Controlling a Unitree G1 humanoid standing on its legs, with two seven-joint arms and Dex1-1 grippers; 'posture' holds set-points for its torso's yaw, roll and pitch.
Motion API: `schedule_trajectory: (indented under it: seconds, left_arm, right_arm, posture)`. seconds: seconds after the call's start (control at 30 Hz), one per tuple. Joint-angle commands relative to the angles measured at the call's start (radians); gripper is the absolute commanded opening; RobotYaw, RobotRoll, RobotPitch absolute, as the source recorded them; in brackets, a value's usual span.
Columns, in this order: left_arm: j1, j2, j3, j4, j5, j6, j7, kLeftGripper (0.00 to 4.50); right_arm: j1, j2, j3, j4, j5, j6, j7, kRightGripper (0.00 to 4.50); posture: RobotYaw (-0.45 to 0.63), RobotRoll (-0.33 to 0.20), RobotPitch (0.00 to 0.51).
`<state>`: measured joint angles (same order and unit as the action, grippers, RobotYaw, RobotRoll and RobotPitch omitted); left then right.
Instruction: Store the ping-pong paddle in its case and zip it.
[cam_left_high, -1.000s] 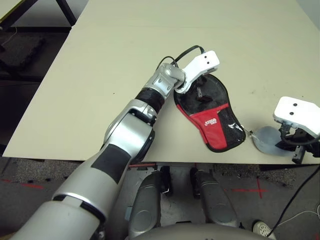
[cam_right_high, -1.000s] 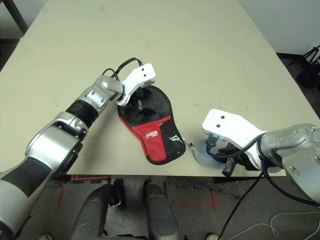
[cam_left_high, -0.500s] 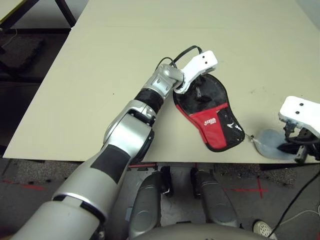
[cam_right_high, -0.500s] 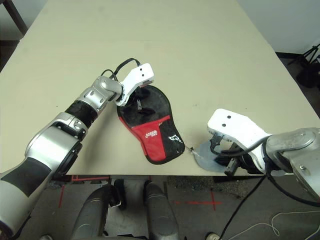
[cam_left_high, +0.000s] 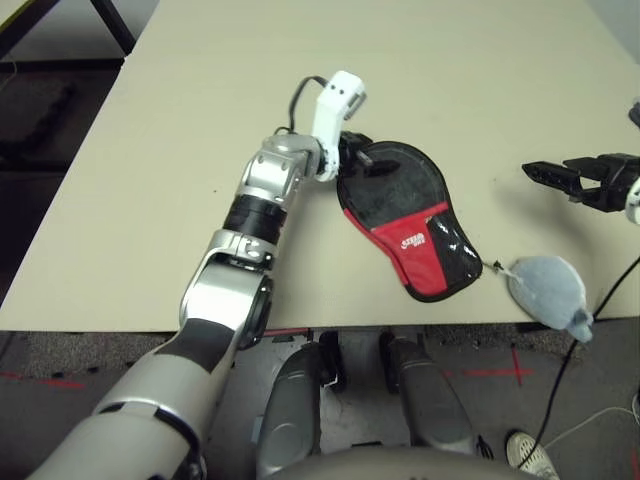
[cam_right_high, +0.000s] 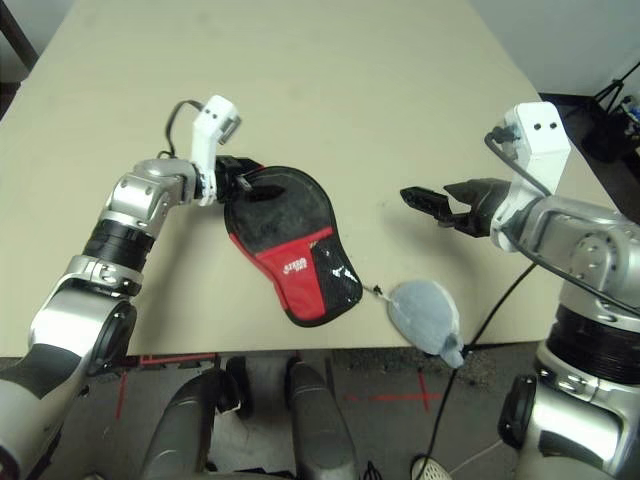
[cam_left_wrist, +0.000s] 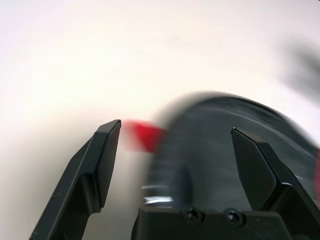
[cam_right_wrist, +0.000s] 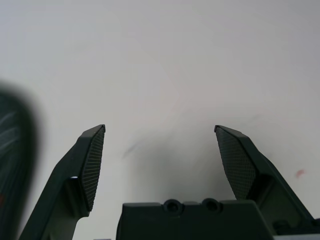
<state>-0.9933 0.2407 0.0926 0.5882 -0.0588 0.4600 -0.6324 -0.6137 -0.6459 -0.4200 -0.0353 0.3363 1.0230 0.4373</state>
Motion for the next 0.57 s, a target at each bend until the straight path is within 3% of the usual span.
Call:
schedule_trajectory:
  seconds: [0.03, 0.17, 0.3, 0.57]
  left_arm:
    - [0.080, 0.023, 0.046, -0.011, -0.006, -0.107, 0.113, 4.50]
    - [0.205, 0.081, 0.117, -0.047, -0.003, -0.233, 0.240, 4.50]
    - [0.309, 0.117, 0.154, -0.085, -0.007, -0.324, 0.331, 4.50]
    - [0.405, 0.137, 0.165, -0.088, -0.023, -0.380, 0.394, 4.50]
  right_arm:
    - [-0.025, 0.037, -0.026, 0.106, -0.061, -0.219, -0.107, 4.49]
    - [-0.039, 0.070, -0.073, 0.264, -0.131, -0.470, -0.287, 4.49]
    - [-0.020, 0.056, -0.068, 0.365, -0.166, -0.660, -0.333, 4.49]
    - [0.008, 0.043, -0.098, 0.407, -0.169, -0.773, -0.430, 2.08]
  posture:
    - [-0.12, 0.000, 0.242]
    - [-0.07, 0.000, 0.237]
    - [-0.04, 0.000, 0.230]
    - [-0.04, 0.000, 0.222]
